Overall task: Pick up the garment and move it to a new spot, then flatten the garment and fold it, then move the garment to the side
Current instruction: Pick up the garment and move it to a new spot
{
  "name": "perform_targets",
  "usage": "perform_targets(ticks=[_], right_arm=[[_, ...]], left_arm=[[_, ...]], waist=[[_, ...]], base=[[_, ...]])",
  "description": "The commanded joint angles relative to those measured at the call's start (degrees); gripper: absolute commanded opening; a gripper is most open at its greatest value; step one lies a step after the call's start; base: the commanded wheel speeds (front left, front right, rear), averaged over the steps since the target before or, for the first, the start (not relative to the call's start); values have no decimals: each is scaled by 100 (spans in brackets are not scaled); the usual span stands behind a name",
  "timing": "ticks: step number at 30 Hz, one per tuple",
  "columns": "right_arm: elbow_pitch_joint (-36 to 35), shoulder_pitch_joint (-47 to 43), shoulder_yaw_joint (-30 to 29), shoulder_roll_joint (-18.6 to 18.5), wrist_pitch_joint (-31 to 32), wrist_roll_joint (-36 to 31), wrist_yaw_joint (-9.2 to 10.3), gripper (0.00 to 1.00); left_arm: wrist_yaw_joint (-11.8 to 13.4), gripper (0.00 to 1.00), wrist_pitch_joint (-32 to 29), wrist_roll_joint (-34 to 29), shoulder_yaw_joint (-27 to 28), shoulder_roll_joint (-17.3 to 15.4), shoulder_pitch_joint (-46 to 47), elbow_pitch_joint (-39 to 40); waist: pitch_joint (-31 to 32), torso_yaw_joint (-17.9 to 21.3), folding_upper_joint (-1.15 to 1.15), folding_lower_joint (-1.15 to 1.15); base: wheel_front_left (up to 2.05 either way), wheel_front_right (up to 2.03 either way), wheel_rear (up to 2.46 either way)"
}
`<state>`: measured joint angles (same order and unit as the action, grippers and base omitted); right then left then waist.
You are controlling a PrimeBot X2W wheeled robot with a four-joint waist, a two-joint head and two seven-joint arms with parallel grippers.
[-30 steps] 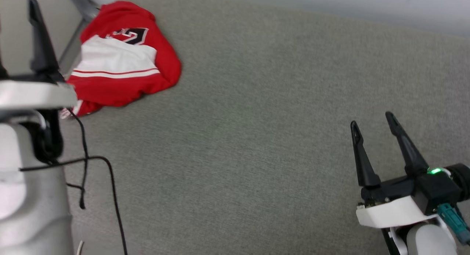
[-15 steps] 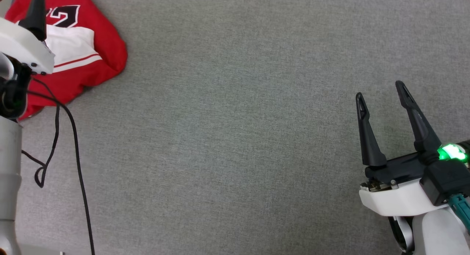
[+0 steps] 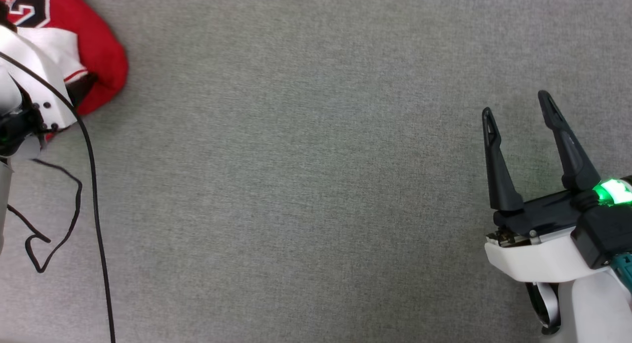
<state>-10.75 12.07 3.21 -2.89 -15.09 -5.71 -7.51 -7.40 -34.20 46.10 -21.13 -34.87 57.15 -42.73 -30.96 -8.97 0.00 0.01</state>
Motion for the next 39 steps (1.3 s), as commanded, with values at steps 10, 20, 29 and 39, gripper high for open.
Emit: perform_targets(ticks=[10, 20, 29, 39], right_arm=[[-26, 208, -13, 4, -13, 71, 4, 100], [99, 80, -73, 4, -12, 237, 4, 100], [265, -153, -105, 4, -13, 519, 4, 100], [326, -263, -153, 4, -12, 902, 4, 100]], left_arm=[[-8, 100, -966, 221, -883, 151, 20, -685], [-9, 0, 192, 151, -1388, -276, 356, -251], [-7, 0, 1440, -118, -2114, -480, 873, 563], [-7, 0, 1973, -385, -2836, -335, 1520, 1550]], waist=[[-259, 126, 0, -1], [198, 53, 0, -1], [905, -101, 0, -1], [1320, 343, 0, -1]], base=[[0, 0, 0], [0, 0, 0], [0, 0, 0], [0, 0, 0]])
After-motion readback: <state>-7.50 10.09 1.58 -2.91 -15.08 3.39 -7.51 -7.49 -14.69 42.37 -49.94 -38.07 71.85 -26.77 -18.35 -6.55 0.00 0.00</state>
